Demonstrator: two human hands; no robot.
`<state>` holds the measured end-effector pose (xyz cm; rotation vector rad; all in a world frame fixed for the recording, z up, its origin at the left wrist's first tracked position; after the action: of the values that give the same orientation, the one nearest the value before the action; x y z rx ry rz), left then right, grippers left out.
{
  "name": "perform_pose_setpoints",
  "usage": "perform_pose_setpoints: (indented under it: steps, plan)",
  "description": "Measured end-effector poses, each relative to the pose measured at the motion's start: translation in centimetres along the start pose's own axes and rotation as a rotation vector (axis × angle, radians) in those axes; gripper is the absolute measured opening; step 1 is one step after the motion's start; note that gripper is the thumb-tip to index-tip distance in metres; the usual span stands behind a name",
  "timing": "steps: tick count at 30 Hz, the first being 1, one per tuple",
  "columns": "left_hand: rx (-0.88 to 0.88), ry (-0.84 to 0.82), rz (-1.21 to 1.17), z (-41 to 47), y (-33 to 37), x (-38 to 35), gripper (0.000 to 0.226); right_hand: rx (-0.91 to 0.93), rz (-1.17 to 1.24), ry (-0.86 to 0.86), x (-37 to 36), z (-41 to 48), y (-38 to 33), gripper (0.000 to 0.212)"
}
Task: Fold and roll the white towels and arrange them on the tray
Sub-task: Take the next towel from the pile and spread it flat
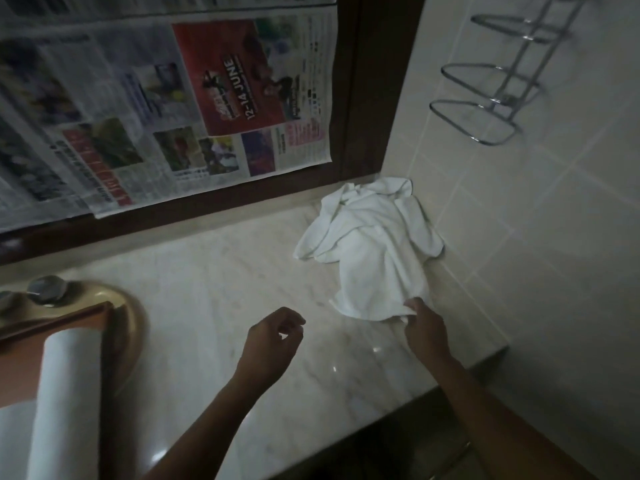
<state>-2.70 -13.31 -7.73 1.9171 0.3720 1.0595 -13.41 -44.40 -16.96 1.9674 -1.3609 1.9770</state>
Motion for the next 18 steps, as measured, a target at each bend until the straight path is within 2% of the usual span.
perform_pose_setpoints:
  steps: [1,4,6,7,8,10,12,14,16,18]
  plan:
    - [0.061,-0.036,-0.084,0.4,-0.1,-0.2,0.007,0.043,0.110,0.021,0.9,-0.4,-1.3,0.027]
    - [0.359,-0.147,-0.626,1.3,0.3,-1.5,0.042,0.221,0.297,0.021,4.0,-2.7,-7.1,0.031]
    - [0.489,-0.254,-0.846,2.1,1.5,-2.2,0.058,0.332,0.358,-0.103,5.3,-4.5,-11.5,0.030]
    - [0.528,-0.308,-0.923,2.4,2.3,-2.4,0.059,0.382,0.375,-0.194,5.5,-5.7,-13.5,0.028]
    - [0.524,-0.353,-0.974,2.7,3.0,-2.5,0.051,0.426,0.383,-0.292,5.5,-6.9,-15.1,0.027]
    - [0.426,-0.411,-1.030,3.6,4.9,-2.3,0.021,0.515,0.355,-0.482,5.6,-9.1,-17.7,0.031]
    - [0.354,-0.393,-1.006,4.1,6.2,-1.3,0.018,0.553,0.309,-0.679,5.9,-10.6,-18.8,0.039]
    - [0.290,-0.363,-0.951,4.4,6.8,0.4,0.019,0.559,0.384,-0.795,7.0,-10.4,-18.7,0.042]
    - [0.236,-0.277,-0.902,4.4,5.9,2.6,0.033,0.491,0.598,-0.759,8.3,-8.6,-17.9,0.036]
    - [0.191,-0.167,-0.825,3.3,4.4,5.0,0.046,0.353,0.667,-0.544,8.3,-5.0,-16.1,0.027]
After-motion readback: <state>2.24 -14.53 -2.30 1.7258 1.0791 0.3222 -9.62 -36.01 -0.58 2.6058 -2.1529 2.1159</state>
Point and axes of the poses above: each hand's wrist, its own z-axis towards the middle knuckle, its own x-axis out of the back of the hand, y = z × x, the point moved 3 cm from there along z, towards the middle knuckle, and after that the axes turned 11 degrees about -y, right-handed, at the moved point
